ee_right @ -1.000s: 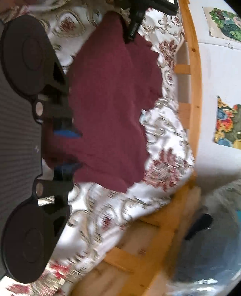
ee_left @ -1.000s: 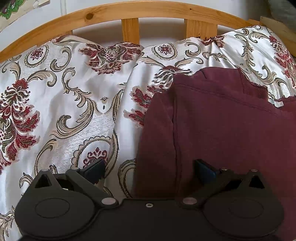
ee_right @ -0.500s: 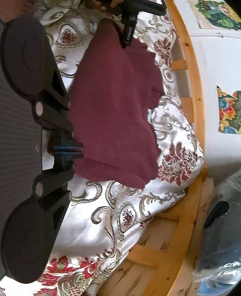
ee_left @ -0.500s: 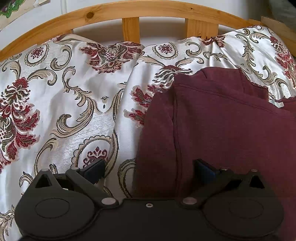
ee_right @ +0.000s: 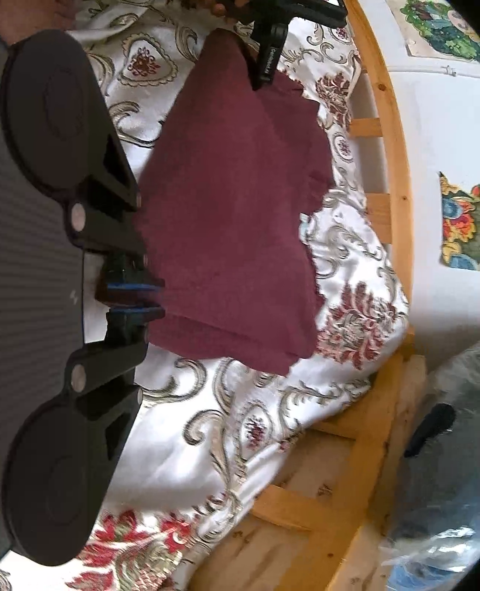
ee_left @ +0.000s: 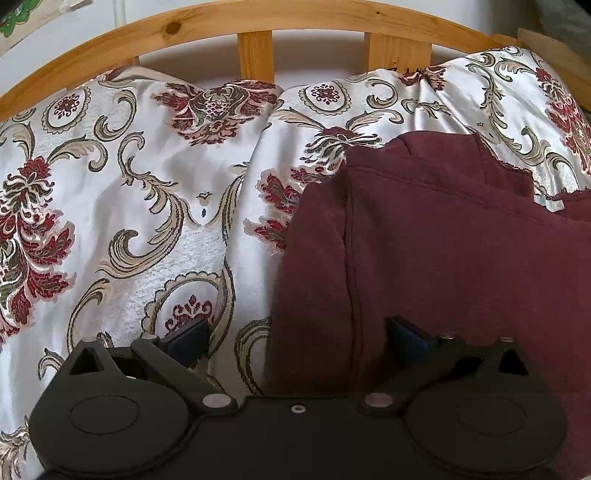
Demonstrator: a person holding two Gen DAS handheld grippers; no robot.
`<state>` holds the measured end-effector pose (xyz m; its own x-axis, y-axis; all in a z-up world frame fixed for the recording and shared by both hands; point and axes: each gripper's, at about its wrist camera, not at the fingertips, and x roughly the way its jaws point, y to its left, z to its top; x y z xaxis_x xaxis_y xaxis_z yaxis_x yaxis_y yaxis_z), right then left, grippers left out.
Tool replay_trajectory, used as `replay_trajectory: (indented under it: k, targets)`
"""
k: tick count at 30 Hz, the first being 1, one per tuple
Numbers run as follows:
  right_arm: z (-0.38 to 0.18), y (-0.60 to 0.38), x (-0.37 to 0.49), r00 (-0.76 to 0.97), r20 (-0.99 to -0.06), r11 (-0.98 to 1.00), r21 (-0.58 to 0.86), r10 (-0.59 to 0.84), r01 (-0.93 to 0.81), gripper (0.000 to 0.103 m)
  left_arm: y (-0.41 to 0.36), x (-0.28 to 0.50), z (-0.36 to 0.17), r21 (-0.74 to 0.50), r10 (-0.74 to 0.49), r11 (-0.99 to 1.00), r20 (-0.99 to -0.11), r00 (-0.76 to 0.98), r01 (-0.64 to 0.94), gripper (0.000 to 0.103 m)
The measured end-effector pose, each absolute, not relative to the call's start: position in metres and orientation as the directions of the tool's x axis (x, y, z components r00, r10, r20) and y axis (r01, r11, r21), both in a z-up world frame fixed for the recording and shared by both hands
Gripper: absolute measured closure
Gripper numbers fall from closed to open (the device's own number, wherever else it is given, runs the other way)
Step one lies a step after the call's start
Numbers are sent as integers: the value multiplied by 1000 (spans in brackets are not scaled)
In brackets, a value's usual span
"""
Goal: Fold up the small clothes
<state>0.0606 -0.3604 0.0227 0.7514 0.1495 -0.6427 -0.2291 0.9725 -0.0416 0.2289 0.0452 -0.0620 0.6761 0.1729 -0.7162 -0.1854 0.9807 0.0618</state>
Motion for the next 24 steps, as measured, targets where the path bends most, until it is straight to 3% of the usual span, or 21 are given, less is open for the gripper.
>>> replay_trajectory:
  k: [3,4,6,10,16,20,24]
  targets:
    - [25,-358,61,785,-604,974,-61,137,-217,55,46,230,-62,63,172,981,-719,673,-183,0]
    - [26,-357,61,796,-590,974,-66,136,-215,51,46,230,-62,64,171,981,-720,673,-182,0]
    - [26,-352,63,814,-565,973,-78,135,-215,50,46,230,-62,63,171,981,-720,673,-183,0]
    - [22,-332,72,842,-514,963,-99,165,-249,33,46,229,-63,64,173,981,-719,674,-183,0]
    - [10,-291,87,862,-447,942,-109,239,-318,17,47,230,-63,62,173,981,-718,674,-185,0]
    - [-1,-268,102,836,-471,933,-68,283,-354,11,46,230,-63,62,174,980,-719,673,-188,0]
    - [-11,-253,105,832,-491,926,-118,259,-359,6,46,230,-60,60,173,980,-721,671,-189,0]
